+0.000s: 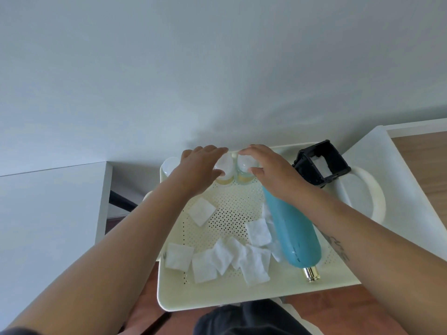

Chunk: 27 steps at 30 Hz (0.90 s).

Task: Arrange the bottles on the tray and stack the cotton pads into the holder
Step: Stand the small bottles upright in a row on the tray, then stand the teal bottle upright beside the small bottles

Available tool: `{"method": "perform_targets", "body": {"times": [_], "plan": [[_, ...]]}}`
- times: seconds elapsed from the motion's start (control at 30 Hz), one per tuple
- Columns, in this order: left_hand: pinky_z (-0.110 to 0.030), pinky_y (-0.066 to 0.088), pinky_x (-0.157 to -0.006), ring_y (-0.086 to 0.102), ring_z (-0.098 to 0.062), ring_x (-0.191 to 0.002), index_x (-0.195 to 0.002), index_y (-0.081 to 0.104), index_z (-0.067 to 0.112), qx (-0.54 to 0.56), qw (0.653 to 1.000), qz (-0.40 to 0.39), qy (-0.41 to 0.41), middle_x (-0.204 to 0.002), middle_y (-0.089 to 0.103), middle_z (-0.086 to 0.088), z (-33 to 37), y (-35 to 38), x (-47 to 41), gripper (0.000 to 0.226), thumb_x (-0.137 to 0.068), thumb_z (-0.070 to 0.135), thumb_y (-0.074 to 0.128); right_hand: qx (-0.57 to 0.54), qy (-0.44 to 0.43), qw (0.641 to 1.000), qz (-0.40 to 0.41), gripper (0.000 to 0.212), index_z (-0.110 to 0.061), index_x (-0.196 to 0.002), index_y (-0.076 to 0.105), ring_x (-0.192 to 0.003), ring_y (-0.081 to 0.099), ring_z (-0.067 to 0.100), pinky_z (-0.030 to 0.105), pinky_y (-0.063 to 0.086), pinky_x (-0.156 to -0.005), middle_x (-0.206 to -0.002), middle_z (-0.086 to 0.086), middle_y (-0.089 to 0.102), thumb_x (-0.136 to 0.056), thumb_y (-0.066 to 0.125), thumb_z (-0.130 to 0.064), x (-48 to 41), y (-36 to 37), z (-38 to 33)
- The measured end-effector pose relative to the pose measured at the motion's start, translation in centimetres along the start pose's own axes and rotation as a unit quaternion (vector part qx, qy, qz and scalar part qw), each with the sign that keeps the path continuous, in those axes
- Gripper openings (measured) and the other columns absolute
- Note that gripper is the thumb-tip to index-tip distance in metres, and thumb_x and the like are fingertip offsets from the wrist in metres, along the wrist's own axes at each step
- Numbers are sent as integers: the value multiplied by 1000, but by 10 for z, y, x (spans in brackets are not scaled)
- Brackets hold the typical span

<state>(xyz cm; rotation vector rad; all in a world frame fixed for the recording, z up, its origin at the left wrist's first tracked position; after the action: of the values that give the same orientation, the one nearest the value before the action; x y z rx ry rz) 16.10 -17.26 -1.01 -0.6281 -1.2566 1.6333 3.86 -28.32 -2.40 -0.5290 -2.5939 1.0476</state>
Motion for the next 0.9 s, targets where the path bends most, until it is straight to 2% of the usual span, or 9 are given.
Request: {"method": "perform_targets", "body": {"times": [0.1,0.2,0.37,0.5,0.57,0.73,0.8,0.9], "plan": [[-41,26,-109,48,-24,-127,-148,39,26,0,1000,3,3,-141,54,1,1,-1,2,59,-94,29,62,-4,6,1000,2,45,-32,-135,44,-136,35,10,24,33,-103,-152,-8,30,-96,47,-9,3,4,1],[-40,28,-109,47,-23,-129,-148,39,27,3,1000,21,12,-143,52,2,5,-3,5,62,-92,31,65,-31,19,999,11,50,-35,-139,36,-132,41,14,34,40,-106,-155,-7,21,-97,48,-12,14,4,0],[-43,28,-110,42,-24,-134,-147,40,30,9,997,61,39,-149,47,4,25,-5,5,66,-87,38,66,4,-7,993,114,40,-29,-131,47,-128,39,8,25,34,-106,-138,-9,40,-92,54,-21,62,-4,-3],[-46,26,-112,38,-23,-139,-147,39,35,4,996,68,61,-154,42,5,45,3,-2,62,-90,43,60,101,51,977,179,40,-19,-128,54,-125,43,20,38,43,-103,-135,2,49,-89,59,-23,109,2,15],[-46,25,-112,36,-22,-139,-147,38,38,0,996,64,61,-155,40,5,50,8,-6,59,-91,44,58,136,88,971,175,48,-19,-132,51,-129,42,27,43,44,-102,-140,7,46,-86,63,-27,130,11,27],[-46,26,-111,36,-24,-138,-147,38,38,-23,997,56,56,-155,40,4,48,21,-7,58,-92,45,56,160,143,969,120,79,-33,-146,25,-135,34,31,43,45,-103,-151,8,29,-80,66,-46,168,38,49],[-47,28,-110,37,-25,-137,-148,37,37,-32,996,57,60,-155,40,3,47,25,-5,60,-91,44,56,174,156,966,105,90,-34,-149,19,-131,37,32,43,47,-101,-152,10,27,-76,71,-47,176,47,54],[-48,30,-109,37,-28,-136,-149,35,36,-44,995,58,64,-155,40,3,45,29,-4,63,-90,42,58,162,195,960,120,100,-35,-149,18,-115,47,30,42,56,-85,-149,11,29,-68,78,-41,184,51,59]]}}
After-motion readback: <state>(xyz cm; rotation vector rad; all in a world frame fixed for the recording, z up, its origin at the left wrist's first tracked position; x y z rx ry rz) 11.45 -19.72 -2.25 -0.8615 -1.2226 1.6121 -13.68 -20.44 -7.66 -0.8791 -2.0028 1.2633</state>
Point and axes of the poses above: each hand's wrist, its own x-axis away from the middle knuckle, its own y-axis out of the palm, z = x × y, the point moved 7 cm from there along -x, towards the middle knuckle
